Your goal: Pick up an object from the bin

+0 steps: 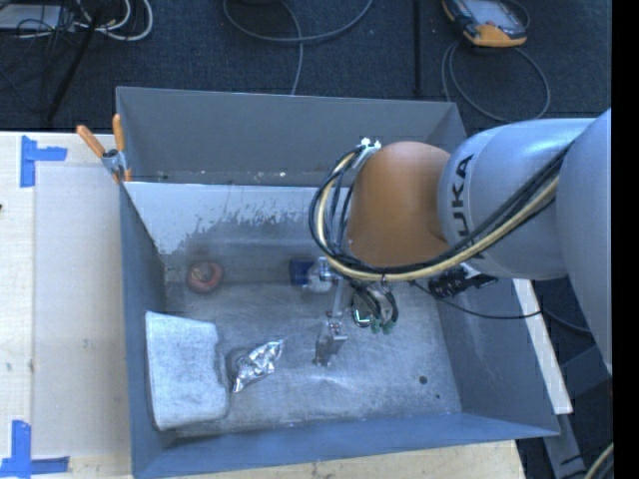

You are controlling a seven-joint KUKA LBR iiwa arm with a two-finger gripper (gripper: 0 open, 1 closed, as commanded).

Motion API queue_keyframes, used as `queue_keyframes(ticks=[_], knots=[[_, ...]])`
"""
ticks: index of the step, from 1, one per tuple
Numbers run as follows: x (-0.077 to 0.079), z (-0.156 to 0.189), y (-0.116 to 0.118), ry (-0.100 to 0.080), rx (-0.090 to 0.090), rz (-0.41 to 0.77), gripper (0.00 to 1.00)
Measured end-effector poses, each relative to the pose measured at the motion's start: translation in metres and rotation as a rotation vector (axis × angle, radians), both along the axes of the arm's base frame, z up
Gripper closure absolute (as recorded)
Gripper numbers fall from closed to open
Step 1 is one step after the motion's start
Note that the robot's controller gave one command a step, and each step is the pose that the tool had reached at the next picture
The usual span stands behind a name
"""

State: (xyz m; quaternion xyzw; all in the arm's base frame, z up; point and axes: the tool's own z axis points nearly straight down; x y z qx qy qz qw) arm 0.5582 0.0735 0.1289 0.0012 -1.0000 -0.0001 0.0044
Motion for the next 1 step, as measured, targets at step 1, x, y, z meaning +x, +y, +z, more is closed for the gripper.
queue_keyframes(ticks=[1], knots=[[-0.0397, -0.0586, 0.0685, -0.010, 0.001, 0.132, 0.00]])
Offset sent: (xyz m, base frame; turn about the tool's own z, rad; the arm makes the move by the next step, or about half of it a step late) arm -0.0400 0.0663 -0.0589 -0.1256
